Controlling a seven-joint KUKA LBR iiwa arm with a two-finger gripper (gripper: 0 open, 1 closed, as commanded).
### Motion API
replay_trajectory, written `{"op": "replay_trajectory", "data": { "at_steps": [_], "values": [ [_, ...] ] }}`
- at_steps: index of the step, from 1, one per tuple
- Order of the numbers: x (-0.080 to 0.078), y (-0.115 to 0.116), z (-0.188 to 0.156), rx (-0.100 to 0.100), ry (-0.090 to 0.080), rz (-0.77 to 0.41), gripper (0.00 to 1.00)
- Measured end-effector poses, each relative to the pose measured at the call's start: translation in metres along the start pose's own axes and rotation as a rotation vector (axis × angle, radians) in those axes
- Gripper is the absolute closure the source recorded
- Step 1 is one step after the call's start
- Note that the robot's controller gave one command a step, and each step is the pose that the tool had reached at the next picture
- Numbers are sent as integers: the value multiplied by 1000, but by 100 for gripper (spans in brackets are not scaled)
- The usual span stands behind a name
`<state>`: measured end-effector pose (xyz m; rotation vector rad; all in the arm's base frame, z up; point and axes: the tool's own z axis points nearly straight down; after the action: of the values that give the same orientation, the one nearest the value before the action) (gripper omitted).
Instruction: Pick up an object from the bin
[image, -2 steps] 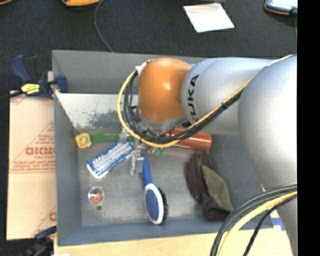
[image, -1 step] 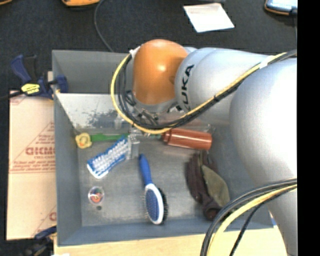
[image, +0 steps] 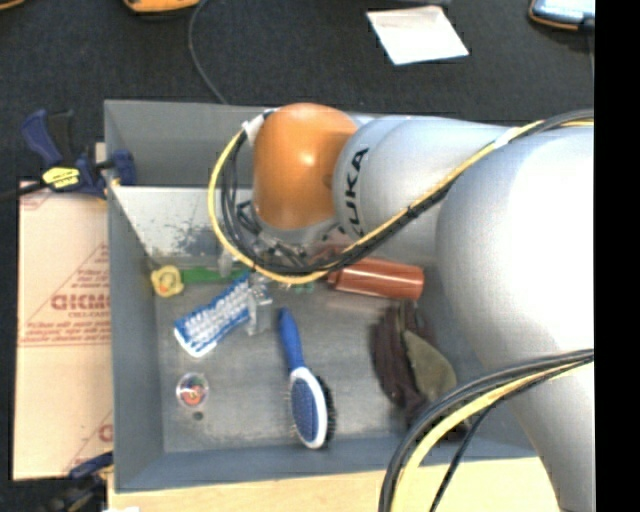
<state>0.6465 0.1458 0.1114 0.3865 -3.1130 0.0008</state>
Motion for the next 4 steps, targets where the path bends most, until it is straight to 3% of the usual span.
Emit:
{"op": "replay_trajectory", "data": {
  "at_steps": [1, 2, 4],
  "values": [
    [3, 0, 45, -1, -9, -96, 0],
    [2, -1, 42, -3, -11, -88, 100],
    [2, -2, 41, -3, -11, -86, 100]
  ]
}}
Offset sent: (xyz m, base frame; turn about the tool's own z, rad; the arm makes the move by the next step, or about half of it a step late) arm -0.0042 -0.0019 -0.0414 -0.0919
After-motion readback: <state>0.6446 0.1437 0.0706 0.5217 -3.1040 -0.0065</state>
